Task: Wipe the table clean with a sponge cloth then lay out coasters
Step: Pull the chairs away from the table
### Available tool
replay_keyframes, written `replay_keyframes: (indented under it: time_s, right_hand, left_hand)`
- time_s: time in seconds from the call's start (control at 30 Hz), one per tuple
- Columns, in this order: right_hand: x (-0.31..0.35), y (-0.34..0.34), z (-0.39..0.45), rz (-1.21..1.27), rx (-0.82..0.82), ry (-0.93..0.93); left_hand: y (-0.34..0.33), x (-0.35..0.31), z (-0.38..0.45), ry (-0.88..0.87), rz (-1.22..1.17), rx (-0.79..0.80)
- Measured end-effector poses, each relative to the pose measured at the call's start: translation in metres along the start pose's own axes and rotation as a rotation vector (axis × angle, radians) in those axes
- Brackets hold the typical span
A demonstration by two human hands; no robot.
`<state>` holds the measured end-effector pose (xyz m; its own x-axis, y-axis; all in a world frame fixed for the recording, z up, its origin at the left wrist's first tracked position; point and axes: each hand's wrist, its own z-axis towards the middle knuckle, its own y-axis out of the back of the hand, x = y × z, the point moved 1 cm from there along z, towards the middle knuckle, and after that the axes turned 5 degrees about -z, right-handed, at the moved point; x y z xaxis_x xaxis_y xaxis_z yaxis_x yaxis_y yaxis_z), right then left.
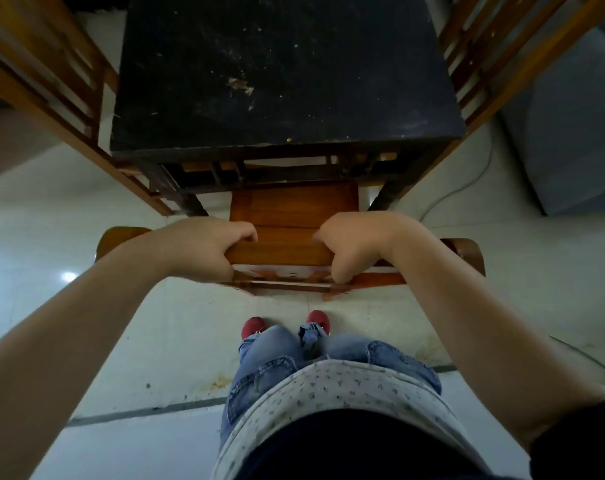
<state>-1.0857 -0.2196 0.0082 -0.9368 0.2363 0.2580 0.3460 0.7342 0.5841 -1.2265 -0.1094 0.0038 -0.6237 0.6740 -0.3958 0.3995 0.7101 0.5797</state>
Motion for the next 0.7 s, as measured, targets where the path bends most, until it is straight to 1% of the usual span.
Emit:
replay_keyframes:
  time_s: [0.07,0.2,0.43,0.7]
  right_hand:
    - [0.002,0.001,0.0,-0.005,0.017,0.008]
    - [0.004,0.001,-0.001,-0.048,0.087,0.031]
    - [0.005,0.005,0.0,-0.102,0.126,0.012]
    - [0.004,0.01,-0.005,-0.094,0.13,0.015]
  left_hand:
    - [-0.004,0.0,-0.003,0.014,0.005,-0.032]
    - [-0.012,0.0,-0.01,0.043,-0.007,-0.028]
    - [-0.014,-0.003,-0.013,0.048,0.058,-0.13]
    - [-0.017,-0.007,-0.01,0.063,0.03,-0.143]
